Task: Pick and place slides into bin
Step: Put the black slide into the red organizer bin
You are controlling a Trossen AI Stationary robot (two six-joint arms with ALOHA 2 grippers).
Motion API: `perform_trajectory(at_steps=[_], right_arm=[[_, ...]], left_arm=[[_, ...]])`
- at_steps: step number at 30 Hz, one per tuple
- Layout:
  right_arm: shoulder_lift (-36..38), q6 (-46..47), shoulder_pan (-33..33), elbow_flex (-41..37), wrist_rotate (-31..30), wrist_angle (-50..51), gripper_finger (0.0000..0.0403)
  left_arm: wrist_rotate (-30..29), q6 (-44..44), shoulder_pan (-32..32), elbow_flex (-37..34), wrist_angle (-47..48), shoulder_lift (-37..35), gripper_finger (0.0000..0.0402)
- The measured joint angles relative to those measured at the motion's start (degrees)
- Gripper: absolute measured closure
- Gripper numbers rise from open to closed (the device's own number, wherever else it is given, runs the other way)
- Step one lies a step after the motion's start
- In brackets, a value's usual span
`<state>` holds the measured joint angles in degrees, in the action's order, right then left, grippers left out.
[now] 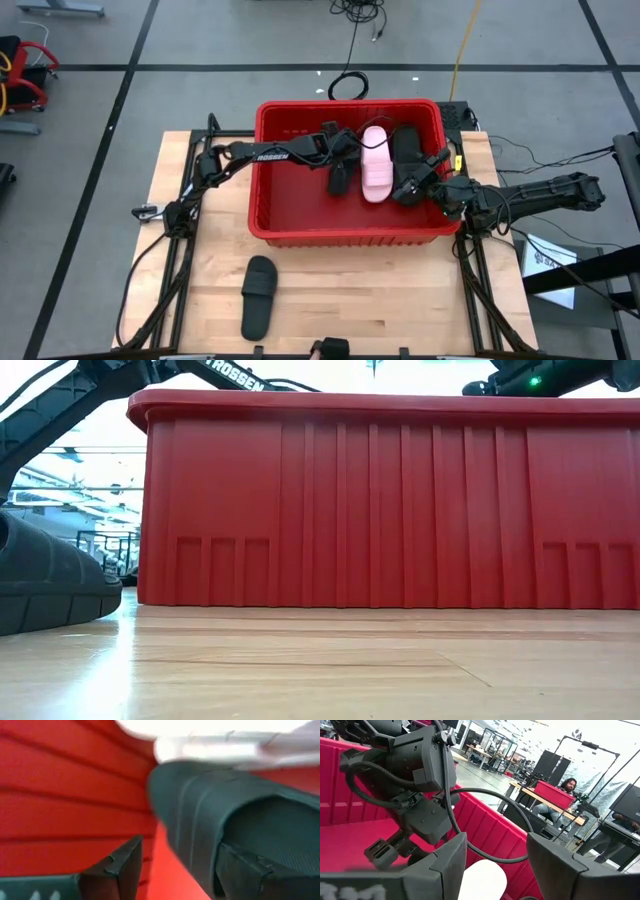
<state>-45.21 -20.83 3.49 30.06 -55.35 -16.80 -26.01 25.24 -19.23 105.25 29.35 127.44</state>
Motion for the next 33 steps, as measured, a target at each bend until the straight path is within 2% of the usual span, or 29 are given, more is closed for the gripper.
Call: perform_trajectory(at_steps=[2,4,11,19,23,26,29,33], right_arm=[[0.0,0.1,0.0,0.0,0.0,0.0,0.0206],[0.0,0.1,0.0,0.0,0.0,0.0,0.0206],[0.0,0.1,0.0,0.0,0.0,0.0,0.0206],[0.0,0.4,0.0,0.0,0.1,0.0,0.0206],[0.0,0.4,0.0,0.0,0.1,0.0,0.0206],[0.0,0.4,0.0,0.0,0.1,0.0,0.0206],[0.0,0.4,0.0,0.0,0.1,0.0,0.0206],[0.0,0.4,0.0,0.0,0.1,0.0,0.0206]], left_arm=[[-2.9,0.3,-0.2,0.0,0.2,0.0,0.0176],[-3.0,0.2,-0.5,0.0,0.2,0.0,0.0176],[8.1,-4.9,0.3,0.0,-2.7,0.0,0.0176],[6.9,-1.4,4.1,0.0,-9.4,0.0,0.0176],[2.8,-0.4,4.6,0.0,-8.1,0.0,0.0176],[2.6,-1.3,3.7,0.0,-5.5,0.0,0.0176],[3.8,-2.4,2.8,0.0,-2.2,0.0,0.0176],[9.3,-3.4,1.6,0.0,2.0,0.0,0.0176]])
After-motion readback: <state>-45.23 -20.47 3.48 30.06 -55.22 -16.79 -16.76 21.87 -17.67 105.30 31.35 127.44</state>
